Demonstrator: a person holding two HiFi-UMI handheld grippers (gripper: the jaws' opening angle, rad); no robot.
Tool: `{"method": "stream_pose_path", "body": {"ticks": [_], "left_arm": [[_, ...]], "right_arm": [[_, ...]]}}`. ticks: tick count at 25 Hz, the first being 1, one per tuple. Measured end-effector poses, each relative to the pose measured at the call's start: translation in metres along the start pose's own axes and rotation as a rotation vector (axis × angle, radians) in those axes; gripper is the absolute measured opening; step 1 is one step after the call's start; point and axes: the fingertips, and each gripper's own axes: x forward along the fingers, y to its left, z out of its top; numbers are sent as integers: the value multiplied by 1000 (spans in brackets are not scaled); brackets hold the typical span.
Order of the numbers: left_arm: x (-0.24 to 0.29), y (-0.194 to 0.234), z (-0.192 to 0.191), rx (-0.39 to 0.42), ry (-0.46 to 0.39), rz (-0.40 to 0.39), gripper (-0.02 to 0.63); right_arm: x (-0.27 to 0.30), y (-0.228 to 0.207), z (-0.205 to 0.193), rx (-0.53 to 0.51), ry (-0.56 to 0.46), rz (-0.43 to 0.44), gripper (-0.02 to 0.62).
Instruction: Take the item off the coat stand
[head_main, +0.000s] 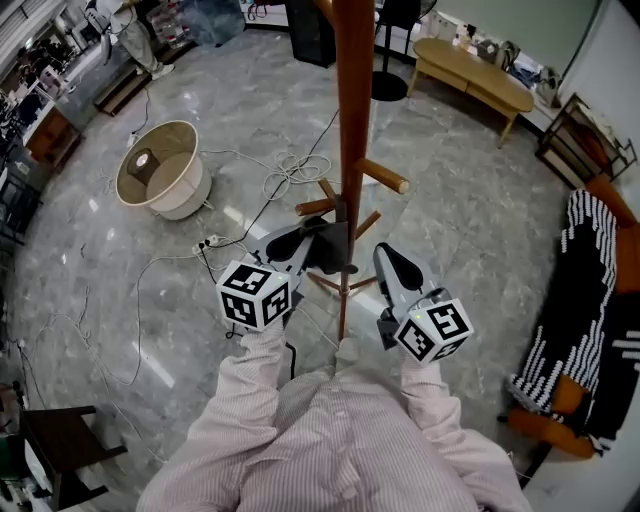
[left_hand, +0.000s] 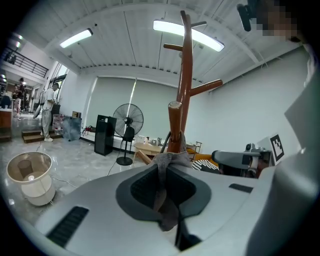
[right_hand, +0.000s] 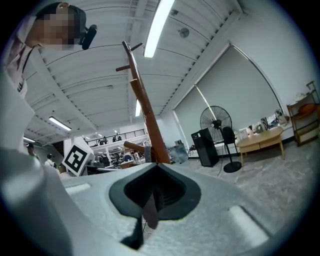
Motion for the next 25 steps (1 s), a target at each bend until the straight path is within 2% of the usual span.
{"method": "stream_pose_path", "body": {"ticks": [18, 25], "left_arm": [[-41, 11, 30, 33, -79, 33, 23], [-66, 18, 35, 23, -112, 40, 23]], "right_arm": [[-14, 26, -4, -2, -21, -36, 5], [-17, 49, -8, -8, -23, -38, 5]]}}
